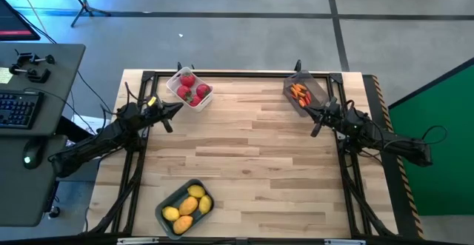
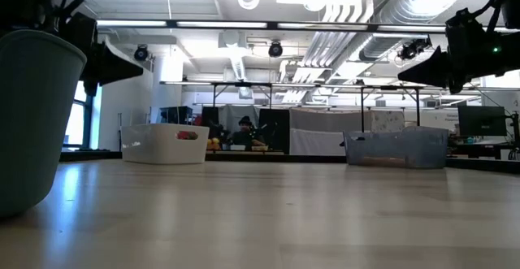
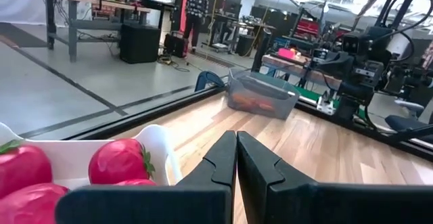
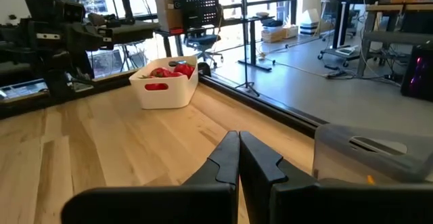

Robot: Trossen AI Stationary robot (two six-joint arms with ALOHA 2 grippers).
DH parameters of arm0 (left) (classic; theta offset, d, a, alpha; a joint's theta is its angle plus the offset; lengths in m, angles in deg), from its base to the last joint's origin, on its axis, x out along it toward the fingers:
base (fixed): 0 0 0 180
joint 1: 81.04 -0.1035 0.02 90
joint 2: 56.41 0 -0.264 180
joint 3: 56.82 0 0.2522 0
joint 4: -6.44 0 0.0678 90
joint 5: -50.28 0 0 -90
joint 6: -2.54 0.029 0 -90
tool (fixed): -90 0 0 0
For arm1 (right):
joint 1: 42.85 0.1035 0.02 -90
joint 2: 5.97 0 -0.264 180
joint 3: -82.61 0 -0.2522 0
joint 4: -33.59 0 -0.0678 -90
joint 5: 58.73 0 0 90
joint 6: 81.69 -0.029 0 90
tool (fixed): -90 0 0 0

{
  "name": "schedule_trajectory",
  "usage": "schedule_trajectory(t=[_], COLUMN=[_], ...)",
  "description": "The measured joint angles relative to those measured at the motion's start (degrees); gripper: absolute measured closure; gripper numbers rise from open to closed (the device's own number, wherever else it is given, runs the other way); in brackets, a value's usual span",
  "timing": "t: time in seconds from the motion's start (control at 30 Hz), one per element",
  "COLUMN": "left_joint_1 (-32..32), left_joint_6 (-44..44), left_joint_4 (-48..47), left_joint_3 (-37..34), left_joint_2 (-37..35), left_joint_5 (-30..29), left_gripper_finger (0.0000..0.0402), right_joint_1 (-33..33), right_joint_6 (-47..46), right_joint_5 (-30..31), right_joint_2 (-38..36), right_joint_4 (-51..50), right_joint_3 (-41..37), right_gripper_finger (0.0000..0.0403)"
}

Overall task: Sort produce into baskets
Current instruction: Return to Home Position

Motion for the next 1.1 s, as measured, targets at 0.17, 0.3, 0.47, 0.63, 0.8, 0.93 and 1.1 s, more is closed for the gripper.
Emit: schedule_trajectory(t=[0.17, 0.3, 0.47, 0.63, 0.8, 0.93, 1.1], left_joint_1=[0.0, 0.0, 0.0, 0.0, 0.0, 0.0, 0.0], left_joint_6=[0.0, 0.0, 0.0, 0.0, 0.0, 0.0, 0.0], left_joint_4=[0.3, 0.3, 0.3, 0.3, 0.3, 0.3, 0.3], left_joint_3=[0.0, 0.0, 0.0, 0.0, 0.0, 0.0, 0.0], left_joint_2=[0.1, 0.1, 0.1, 0.1, 0.1, 0.1, 0.1], left_joint_5=[0.2, 0.2, 0.2, 0.2, 0.3, 0.3, 0.3], left_gripper_finger=[0.0401, 0.0401, 0.0401, 0.0401, 0.0401, 0.0401, 0.0401], right_joint_1=[0.0, 0.0, 0.0, 0.0, 0.0, 0.0, 0.0], right_joint_6=[0.9, 0.9, 0.9, 0.9, 0.9, 0.9, 0.9], right_joint_5=[0.0, 0.0, 0.0, 0.0, 0.0, 0.0, 0.0], right_joint_2=[0.0, 0.0, 0.0, 0.0, 0.0, 0.0, 0.0], right_joint_4=[0.0, -0.1, -0.1, -0.1, -0.1, -0.1, -0.1], right_joint_3=[0.0, 0.0, 0.0, 0.0, 0.0, 0.0, 0.0], right_gripper_finger=[0.0403, 0.0403, 0.0403, 0.0403, 0.0402, 0.0402, 0.0402])
